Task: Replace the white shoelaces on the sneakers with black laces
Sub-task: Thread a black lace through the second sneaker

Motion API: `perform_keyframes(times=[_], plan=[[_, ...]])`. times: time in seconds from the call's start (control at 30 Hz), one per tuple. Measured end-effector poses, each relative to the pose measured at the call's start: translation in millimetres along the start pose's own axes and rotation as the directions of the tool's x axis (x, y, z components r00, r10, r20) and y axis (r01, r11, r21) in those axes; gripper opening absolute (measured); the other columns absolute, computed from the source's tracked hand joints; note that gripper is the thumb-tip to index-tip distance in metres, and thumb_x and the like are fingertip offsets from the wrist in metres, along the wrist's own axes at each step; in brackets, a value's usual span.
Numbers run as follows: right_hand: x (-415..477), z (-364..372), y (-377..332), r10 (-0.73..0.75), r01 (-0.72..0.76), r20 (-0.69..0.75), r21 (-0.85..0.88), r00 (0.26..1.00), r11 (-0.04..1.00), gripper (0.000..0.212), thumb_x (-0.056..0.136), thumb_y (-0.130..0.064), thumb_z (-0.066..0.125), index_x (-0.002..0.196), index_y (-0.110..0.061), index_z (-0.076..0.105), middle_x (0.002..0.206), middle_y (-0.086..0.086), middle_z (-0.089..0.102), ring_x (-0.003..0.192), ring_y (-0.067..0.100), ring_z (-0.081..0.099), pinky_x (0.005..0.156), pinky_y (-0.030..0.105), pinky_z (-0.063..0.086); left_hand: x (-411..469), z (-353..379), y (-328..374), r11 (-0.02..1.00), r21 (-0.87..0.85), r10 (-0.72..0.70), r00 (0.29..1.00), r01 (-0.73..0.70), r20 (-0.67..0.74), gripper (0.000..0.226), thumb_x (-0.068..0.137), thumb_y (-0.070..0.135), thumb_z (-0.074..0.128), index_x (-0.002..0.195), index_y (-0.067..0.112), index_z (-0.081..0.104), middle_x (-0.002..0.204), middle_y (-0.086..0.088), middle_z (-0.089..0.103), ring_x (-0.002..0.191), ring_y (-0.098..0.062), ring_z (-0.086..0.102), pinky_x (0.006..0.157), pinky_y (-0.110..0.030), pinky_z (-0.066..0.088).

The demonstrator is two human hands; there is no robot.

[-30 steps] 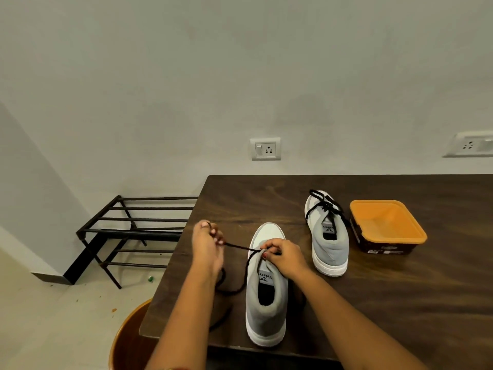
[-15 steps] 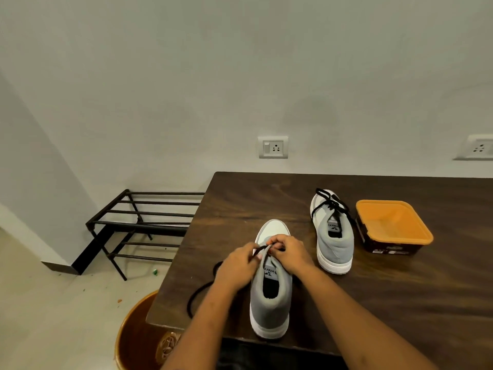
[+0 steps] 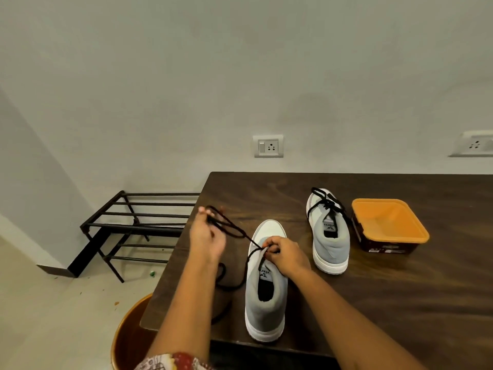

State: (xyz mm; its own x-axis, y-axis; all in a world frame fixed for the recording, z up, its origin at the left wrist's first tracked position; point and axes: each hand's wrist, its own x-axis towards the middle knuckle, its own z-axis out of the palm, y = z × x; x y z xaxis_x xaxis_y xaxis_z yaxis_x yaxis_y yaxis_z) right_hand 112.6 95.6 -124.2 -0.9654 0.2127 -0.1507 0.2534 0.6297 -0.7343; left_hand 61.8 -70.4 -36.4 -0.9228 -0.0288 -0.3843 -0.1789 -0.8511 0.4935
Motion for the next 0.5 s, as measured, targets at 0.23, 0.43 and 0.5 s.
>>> perform_keyframes(times=[0.23, 0.43, 0.5], plan=[[-0.5, 1.1, -0.7, -0.110, 0.105, -0.060, -0.090, 0.992, 0.990, 0.024, 0.081, -0.016, 0.068, 0.080, -0.039, 0.061, 0.076, -0.014, 0.046, 0.086, 0.015, 0.055, 0.076, 0.024, 0.045, 4.1, -21.5, 56.0, 0.994, 0.104, -0.035, 0.990, 0.021, 0.136, 0.035, 0.102, 0.029, 0.032, 0.070, 0.019, 0.043, 0.046, 0.010, 0.042, 0.027, -0.003, 0.027, 0.030, -0.012, 0.020], [1.0, -0.8, -3.3, -0.087, 0.082, -0.049, -0.081, 0.995, 0.993, 0.026, 0.080, -0.013, 0.068, 0.080, -0.038, 0.061, 0.076, -0.013, 0.046, 0.079, 0.010, 0.052, 0.072, 0.019, 0.037, -8.9, -84.2, 56.7, 0.283, 0.904, -0.228, 0.938, 0.320, -0.261, 0.027, 0.099, 0.017, 0.044, 0.073, 0.009, 0.049, 0.048, 0.001, 0.037, 0.030, -0.006, 0.026, 0.030, -0.014, 0.017], [2.0, -1.5, -4.9, -0.069, 0.066, -0.036, -0.080, 0.997, 0.995, 0.026, 0.080, -0.011, 0.067, 0.081, -0.036, 0.062, 0.073, -0.013, 0.046, 0.079, 0.010, 0.052, 0.071, 0.019, 0.037, -7.2, -102.6, 40.2, 0.127, 0.919, -0.217, 0.914, 0.373, -0.341, 0.024, 0.099, 0.015, 0.045, 0.077, 0.008, 0.052, 0.053, -0.002, 0.035, 0.039, -0.011, 0.027, 0.034, -0.017, 0.019]])
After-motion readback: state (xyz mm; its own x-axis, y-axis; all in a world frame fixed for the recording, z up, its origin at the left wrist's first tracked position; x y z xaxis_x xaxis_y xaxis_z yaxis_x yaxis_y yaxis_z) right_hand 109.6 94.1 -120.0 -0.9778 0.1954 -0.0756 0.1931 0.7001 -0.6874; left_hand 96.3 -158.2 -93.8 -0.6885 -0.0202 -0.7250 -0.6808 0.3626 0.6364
